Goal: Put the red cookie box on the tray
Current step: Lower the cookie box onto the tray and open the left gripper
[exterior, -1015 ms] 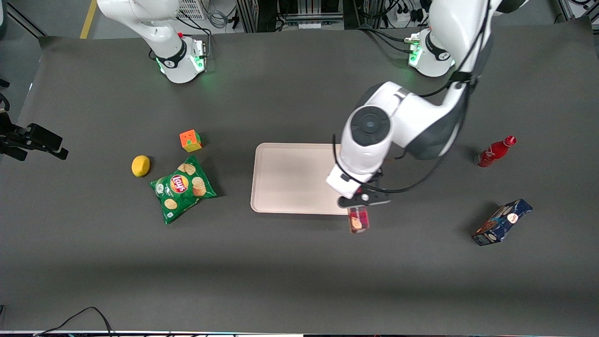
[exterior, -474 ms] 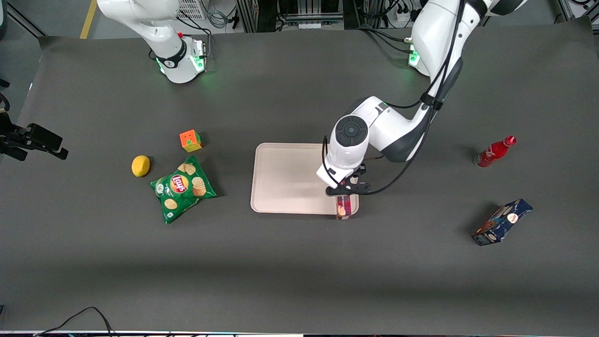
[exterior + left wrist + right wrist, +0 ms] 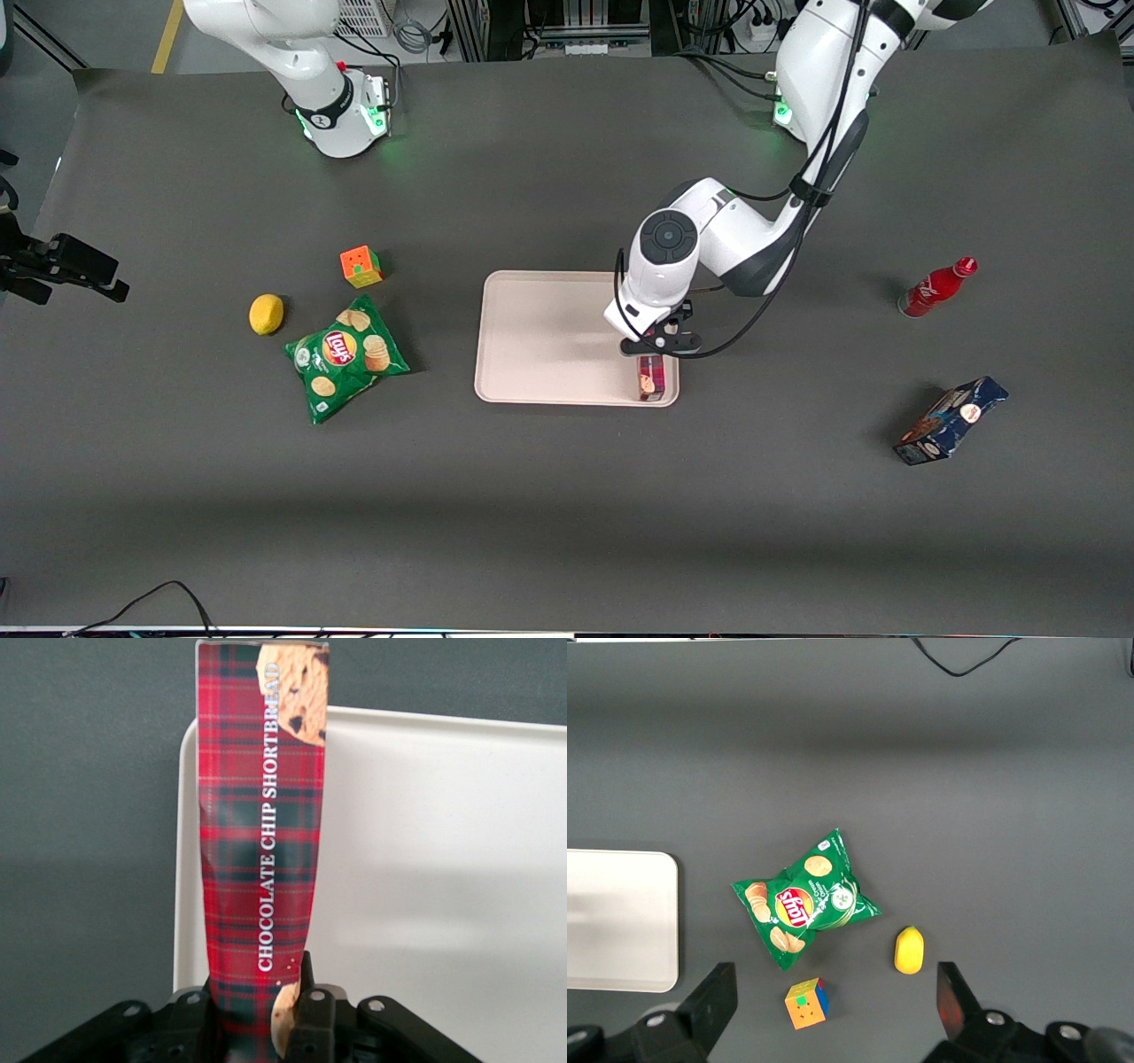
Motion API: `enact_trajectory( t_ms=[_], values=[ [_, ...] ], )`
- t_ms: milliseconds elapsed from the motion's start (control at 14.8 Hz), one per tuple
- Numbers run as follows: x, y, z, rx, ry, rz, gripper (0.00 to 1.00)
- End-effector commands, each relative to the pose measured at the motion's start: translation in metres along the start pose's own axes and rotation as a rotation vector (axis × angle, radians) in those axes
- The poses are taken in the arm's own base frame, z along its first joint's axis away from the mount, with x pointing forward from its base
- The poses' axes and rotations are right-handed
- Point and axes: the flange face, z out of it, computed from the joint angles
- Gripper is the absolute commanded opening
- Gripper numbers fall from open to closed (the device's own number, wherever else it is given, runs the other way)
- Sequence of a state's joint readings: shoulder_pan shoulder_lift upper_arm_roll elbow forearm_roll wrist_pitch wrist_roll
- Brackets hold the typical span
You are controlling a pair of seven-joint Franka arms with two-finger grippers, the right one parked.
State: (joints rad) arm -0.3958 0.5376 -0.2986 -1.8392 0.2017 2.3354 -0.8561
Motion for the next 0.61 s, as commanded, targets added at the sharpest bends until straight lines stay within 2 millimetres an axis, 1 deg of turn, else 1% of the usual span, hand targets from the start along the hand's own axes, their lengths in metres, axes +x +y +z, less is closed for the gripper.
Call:
enact_trajectory(
  t_ms=[0,68,135,271,338,406,541],
  values=[
    [-0.0107,-0.0078,-0.0078,0.011,0.046,0.009,0.12],
    [-0.0101,-0.0085,-0.0077,0.012,0.046,0.008,0.15],
    [-0.0105,-0.0087,-0.0070,0.013,0.045,0.008,0.20],
    [-0.0106,-0.0085,-0.0069,0.009,0.048,-0.004,0.34],
    [-0.0105,-0.0080,-0.0062,0.003,0.051,-0.008,0.37],
    [-0.0096,-0.0082,-0.0057,0.000,0.054,-0.011,0.46],
    [-0.0072,-0.0095,-0.0048,-0.004,0.058,-0.015,0.57]
  ],
)
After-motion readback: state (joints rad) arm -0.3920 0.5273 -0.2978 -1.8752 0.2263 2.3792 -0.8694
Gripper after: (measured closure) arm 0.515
